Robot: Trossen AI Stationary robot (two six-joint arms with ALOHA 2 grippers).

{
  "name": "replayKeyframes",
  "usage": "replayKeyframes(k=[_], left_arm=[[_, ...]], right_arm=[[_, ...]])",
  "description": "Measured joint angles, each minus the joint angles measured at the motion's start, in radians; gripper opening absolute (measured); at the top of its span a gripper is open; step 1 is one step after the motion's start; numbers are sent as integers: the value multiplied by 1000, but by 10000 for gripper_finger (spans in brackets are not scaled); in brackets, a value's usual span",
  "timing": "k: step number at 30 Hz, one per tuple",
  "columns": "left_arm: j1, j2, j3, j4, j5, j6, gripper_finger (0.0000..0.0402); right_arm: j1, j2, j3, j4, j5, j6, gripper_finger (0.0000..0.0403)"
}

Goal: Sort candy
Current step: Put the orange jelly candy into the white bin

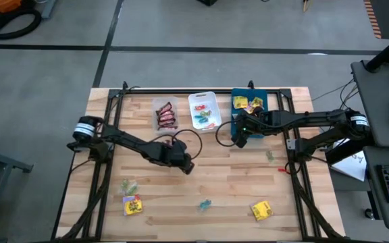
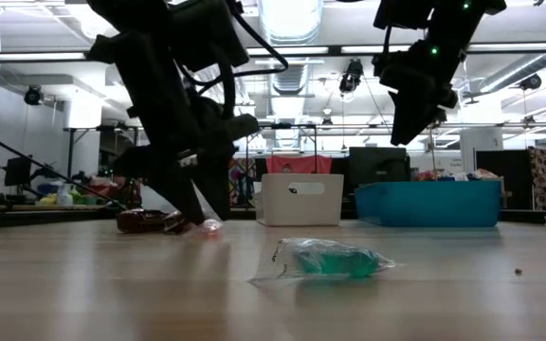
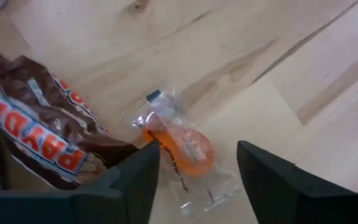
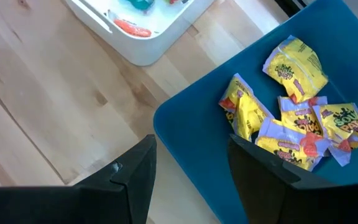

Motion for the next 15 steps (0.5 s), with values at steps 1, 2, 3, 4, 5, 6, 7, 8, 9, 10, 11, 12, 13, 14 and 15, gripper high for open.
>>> replayKeyframes(k=[1, 2, 3, 4, 5, 6, 7, 8, 9, 10, 11, 12, 13, 14, 15], left_arm=[[-2, 3, 0, 0, -4, -3, 206], [-6, 6, 0, 1, -7, -3, 212], [-8, 9, 0, 2, -8, -7, 216], [-10, 13, 0, 3, -9, -11, 218], [-11, 19, 0, 3, -9, -17, 218], [-12, 25, 0, 3, -9, -22, 216], [-12, 32, 0, 3, -9, -25, 212], [-13, 38, 0, 3, -9, -25, 207], [-14, 43, 0, 4, -11, -25, 200], [-14, 46, 0, 4, -15, -26, 191], [-15, 51, 1, 3, -17, -25, 182], [-15, 53, 1, 3, -19, -25, 171], [-15, 55, 2, 3, -18, -25, 158], [-16, 55, 2, 2, -18, -25, 145], [-17, 55, 2, 2, -18, -24, 131]], right_arm=[[0, 0, -1, 0, 0, 0, 187], [0, 0, -2, -1, 0, 0, 187], [0, 0, -3, -1, 0, 0, 187], [0, 0, -4, -1, 0, 0, 187], [0, 0, -5, -1, 0, 0, 187], [0, 0, -5, -1, 0, 0, 187], [0, 0, -5, -1, 0, 0, 187], [0, 0, -5, -1, 0, 0, 187], [0, 0, -6, -1, 0, 0, 187], [0, 0, -6, -1, 0, 0, 187], [0, 0, -6, 0, 0, 0, 187], [0, 0, -6, 0, 0, 0, 187], [0, 0, -6, 0, 0, 0, 187], [0, 0, -6, 0, 0, 1, 187], [0, 0, -6, 0, 0, 6, 187]])
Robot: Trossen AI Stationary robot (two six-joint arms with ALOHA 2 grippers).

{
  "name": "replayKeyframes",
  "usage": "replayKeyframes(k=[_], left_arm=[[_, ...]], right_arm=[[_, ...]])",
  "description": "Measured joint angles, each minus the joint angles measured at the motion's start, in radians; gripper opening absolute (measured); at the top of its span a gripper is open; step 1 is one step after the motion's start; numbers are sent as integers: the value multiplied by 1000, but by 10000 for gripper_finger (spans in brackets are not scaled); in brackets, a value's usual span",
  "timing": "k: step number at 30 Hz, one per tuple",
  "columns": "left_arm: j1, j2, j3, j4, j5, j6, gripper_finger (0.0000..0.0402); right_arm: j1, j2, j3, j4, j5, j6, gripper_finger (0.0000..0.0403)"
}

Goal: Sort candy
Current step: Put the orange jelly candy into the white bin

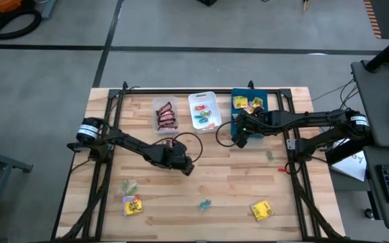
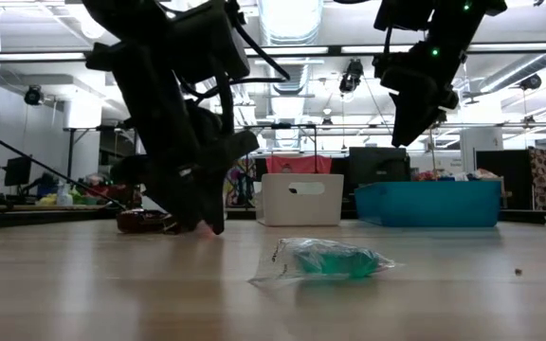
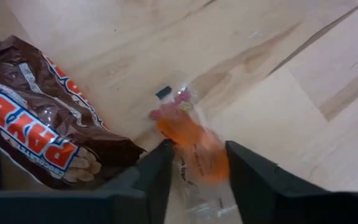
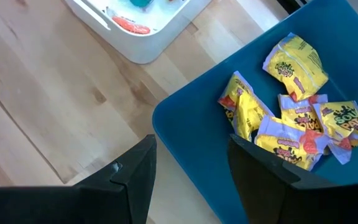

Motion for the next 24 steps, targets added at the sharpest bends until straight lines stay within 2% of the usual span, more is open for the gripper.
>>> replayKeyframes(k=[7, 9, 16, 24], left_arm=[[-10, -30, -3, -1, 45, 65, 24], [-10, -52, -4, -1, 52, 98, 8], [-10, -183, -3, 3, 81, 293, 8], [71, -339, -4, 127, 77, 652, 1]], right_arm=[[0, 0, -1, 0, 0, 7, 187], [0, 0, -1, 0, 0, 7, 187], [0, 0, -1, 1, 0, 11, 187], [0, 0, -1, 18, 0, 14, 187]])
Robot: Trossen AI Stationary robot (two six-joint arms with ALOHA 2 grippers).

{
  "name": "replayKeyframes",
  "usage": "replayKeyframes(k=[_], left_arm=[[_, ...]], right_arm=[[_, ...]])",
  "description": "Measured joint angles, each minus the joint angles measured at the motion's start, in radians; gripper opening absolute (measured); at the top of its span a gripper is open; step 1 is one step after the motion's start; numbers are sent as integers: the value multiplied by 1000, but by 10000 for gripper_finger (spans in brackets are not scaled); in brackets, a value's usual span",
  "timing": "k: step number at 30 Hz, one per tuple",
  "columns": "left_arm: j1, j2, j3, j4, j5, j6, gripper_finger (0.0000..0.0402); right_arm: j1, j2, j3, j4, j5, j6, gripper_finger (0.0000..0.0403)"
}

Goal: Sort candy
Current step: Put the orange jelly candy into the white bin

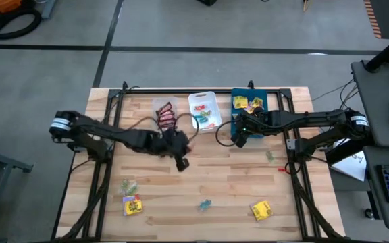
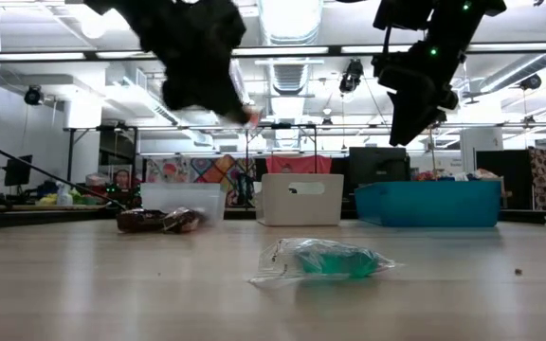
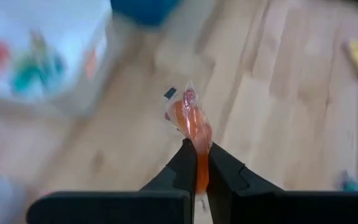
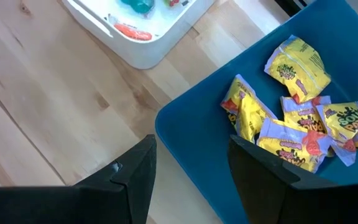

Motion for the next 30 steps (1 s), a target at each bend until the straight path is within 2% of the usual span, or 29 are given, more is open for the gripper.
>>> replayKeyframes(k=[6, 12, 22, 30], left_arm=[[153, 0, 0, 146, 13, 222, 1], [317, 50, 0, 216, 86, 327, 0], [512, 177, 0, 431, 287, 368, 0], [572, 265, 0, 520, 321, 365, 0]], right_arm=[[0, 0, 0, 4, 5, 0, 187], [0, 0, 0, 6, 7, 21, 187], [0, 0, 0, 28, 8, 38, 187], [0, 0, 0, 31, 8, 58, 187]])
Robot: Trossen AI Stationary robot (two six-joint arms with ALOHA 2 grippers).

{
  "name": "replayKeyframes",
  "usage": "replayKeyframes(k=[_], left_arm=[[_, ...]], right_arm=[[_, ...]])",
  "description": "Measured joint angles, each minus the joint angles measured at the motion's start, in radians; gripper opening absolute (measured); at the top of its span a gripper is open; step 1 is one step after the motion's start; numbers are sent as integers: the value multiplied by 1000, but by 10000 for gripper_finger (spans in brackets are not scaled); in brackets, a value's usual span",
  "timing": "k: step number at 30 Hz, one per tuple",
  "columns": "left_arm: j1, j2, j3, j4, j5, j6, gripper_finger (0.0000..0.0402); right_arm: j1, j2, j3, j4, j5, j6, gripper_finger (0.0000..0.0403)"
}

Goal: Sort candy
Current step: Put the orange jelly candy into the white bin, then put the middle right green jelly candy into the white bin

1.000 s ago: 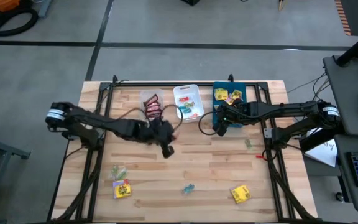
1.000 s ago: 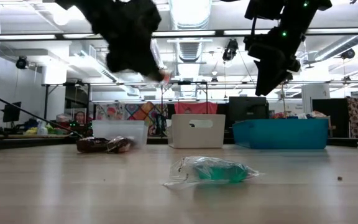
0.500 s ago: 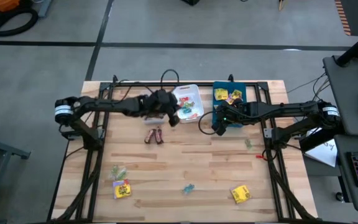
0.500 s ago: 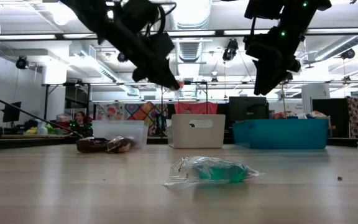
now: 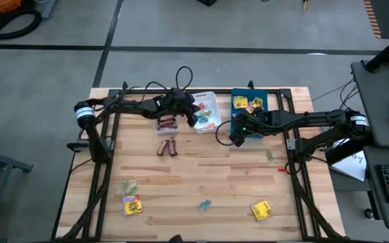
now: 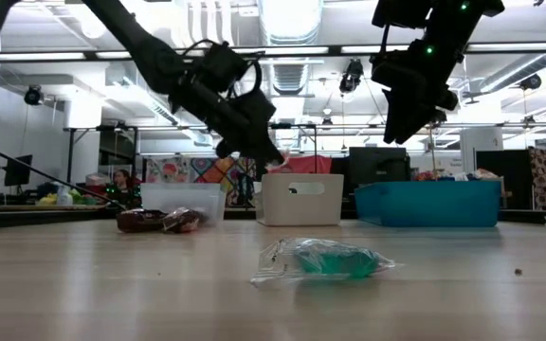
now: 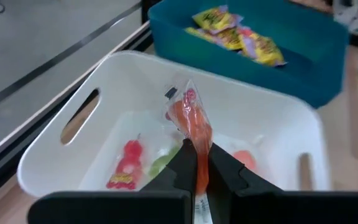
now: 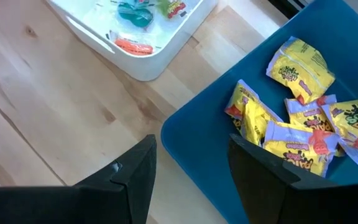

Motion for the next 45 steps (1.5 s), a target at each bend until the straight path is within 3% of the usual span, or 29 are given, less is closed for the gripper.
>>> replayKeyframes(k=[15, 30, 41, 45], left_arm=[[10, 39, 0, 67, 0, 3, 8], [10, 39, 0, 71, -1, -2, 101], [10, 30, 0, 59, 1, -30, 130], [10, -25, 0, 3, 71, -34, 131]], right_arm=[[0, 0, 0, 18, 0, -1, 187], [0, 0, 0, 18, 0, 1, 187], [0, 0, 0, 18, -1, 2, 187], [0, 0, 0, 13, -34, 57, 187]])
